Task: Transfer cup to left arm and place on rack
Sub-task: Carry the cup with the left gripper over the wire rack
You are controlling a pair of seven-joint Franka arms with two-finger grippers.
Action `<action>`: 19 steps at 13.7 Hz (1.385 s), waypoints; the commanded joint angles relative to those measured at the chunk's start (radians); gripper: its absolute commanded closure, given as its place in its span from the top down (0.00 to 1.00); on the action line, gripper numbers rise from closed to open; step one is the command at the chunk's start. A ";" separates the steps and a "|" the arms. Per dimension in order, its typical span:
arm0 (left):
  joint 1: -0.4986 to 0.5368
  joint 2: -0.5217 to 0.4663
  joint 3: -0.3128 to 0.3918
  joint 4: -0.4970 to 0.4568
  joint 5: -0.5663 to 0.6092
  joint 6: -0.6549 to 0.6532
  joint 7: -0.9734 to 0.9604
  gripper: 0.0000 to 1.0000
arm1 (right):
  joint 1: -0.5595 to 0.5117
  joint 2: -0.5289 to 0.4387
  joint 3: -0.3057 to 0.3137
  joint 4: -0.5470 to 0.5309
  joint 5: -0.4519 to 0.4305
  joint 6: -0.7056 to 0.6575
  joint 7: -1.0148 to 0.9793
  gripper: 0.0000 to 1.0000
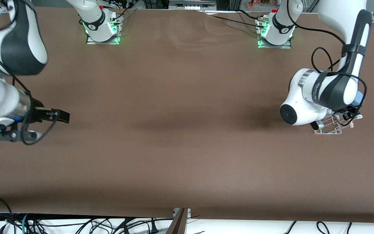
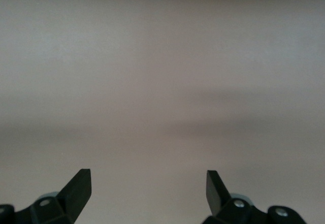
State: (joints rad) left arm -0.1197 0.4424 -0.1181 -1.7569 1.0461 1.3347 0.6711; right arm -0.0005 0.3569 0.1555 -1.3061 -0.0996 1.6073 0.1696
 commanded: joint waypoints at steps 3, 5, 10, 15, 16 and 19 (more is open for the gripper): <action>-0.005 -0.048 -0.002 -0.148 0.141 0.052 -0.151 0.00 | -0.029 -0.225 0.010 -0.191 -0.005 0.020 -0.009 1.00; 0.000 -0.045 -0.002 -0.177 0.169 0.105 -0.206 0.00 | -0.035 -0.248 0.010 -0.197 -0.003 0.036 0.001 1.00; 0.005 -0.024 -0.002 -0.199 0.180 0.149 -0.268 0.00 | -0.059 -0.265 0.010 -0.203 -0.005 0.025 -0.082 1.00; 0.006 -0.024 -0.002 -0.220 0.204 0.152 -0.300 0.01 | -0.081 -0.254 0.009 -0.196 -0.002 0.008 -0.151 1.00; 0.006 -0.022 -0.002 -0.225 0.204 0.153 -0.301 0.01 | -0.082 -0.250 0.009 -0.188 -0.002 -0.001 -0.153 1.00; 0.024 -0.001 0.000 -0.225 0.231 0.208 -0.321 0.02 | -0.081 -0.248 0.009 -0.185 -0.003 -0.007 -0.153 1.00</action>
State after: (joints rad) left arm -0.1146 0.4413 -0.1176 -1.9647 1.2204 1.5102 0.3797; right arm -0.0702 0.1190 0.1554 -1.4851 -0.0996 1.6098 0.0333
